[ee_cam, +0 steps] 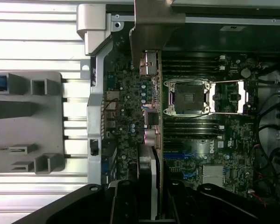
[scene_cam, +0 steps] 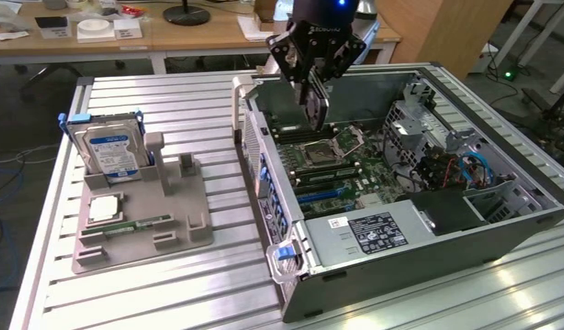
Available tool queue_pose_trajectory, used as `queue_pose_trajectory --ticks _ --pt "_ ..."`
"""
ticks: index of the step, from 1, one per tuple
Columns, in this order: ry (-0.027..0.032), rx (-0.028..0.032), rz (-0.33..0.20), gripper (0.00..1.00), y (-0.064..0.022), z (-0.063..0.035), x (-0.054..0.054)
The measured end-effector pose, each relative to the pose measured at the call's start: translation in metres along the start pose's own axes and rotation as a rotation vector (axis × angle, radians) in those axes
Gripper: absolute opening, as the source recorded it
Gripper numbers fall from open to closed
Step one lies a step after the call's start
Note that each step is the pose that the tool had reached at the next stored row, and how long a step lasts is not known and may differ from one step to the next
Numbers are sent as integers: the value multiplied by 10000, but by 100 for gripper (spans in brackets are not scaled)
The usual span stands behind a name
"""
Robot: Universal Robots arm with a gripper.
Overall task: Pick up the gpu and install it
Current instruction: 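Pick up the gpu and move the gpu toward the slot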
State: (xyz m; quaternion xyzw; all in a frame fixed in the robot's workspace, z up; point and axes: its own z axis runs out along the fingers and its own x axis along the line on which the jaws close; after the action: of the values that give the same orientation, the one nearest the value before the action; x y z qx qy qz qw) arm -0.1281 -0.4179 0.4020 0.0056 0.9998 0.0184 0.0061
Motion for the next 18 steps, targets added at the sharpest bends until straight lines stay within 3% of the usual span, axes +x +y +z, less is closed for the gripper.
queue_pose_trajectory --ticks 18 --pt "1 -1 -14 28 5 5 -434"
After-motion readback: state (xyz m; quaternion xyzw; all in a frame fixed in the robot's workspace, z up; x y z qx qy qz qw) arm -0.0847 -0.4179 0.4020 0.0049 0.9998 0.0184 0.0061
